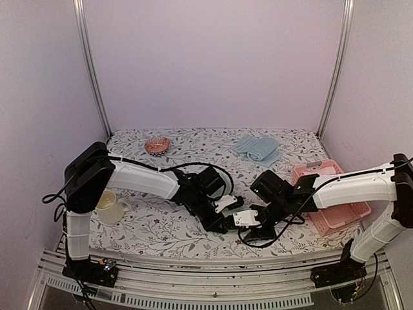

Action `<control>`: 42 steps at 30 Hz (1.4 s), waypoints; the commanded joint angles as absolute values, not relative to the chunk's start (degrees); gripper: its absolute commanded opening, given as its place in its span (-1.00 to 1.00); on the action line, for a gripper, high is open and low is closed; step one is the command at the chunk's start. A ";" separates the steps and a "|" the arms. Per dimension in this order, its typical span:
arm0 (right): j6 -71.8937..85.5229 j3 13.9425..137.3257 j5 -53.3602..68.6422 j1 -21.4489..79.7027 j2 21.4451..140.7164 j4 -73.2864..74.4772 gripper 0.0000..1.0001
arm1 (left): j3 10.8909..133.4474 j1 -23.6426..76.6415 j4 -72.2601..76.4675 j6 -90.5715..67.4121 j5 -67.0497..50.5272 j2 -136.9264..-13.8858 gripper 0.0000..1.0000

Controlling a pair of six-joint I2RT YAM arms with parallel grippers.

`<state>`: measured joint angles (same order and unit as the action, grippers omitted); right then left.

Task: Roll the towels
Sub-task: Roll the towel at the center of the board.

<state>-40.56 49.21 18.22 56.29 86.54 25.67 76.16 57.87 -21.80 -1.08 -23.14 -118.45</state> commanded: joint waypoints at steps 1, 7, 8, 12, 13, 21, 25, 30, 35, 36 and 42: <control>-41.51 47.33 10.91 57.42 85.06 17.71 -0.22 | 75.66 56.56 -24.89 -7.72 -31.95 -120.57 -1.00; -43.84 46.25 8.19 58.34 87.40 12.59 -0.21 | 74.76 53.79 -22.67 -9.96 -37.36 -119.45 -1.00; -44.03 46.43 8.19 58.44 88.19 12.22 -0.20 | 74.53 53.37 -22.17 -10.46 -38.19 -119.26 -1.00; -44.21 47.22 8.81 58.50 90.29 11.57 -0.21 | 73.88 52.62 -21.60 -10.98 -38.72 -118.83 -1.00; -44.14 47.35 8.80 58.51 90.73 11.39 -0.22 | 73.71 52.57 -21.61 -11.05 -38.72 -118.75 -1.00; -43.65 47.74 5.64 58.51 94.17 9.87 -0.30 | 72.43 51.95 -20.15 -11.65 -39.20 -118.39 -1.00; -43.29 47.99 5.47 58.58 93.08 9.58 -0.31 | 72.51 51.80 -19.95 -11.59 -39.43 -118.39 -1.00; -43.89 48.17 5.51 58.51 93.21 9.11 -0.28 | 72.59 51.62 -19.96 -11.19 -39.71 -118.63 -1.00; -43.94 47.83 3.54 58.47 94.36 7.25 -0.26 | 72.42 51.41 -19.78 -11.07 -40.08 -118.78 -1.00; -43.94 47.73 3.32 58.52 94.46 6.87 -0.25 | 72.42 51.38 -19.78 -11.07 -40.08 -118.82 -1.00; -44.34 48.33 2.30 58.51 97.60 7.01 -0.28 | 71.99 51.06 -19.10 -11.27 -40.75 -118.31 -1.00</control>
<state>-43.83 47.29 4.27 58.13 95.04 7.73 72.99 51.94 -20.23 -11.05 -39.72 -118.87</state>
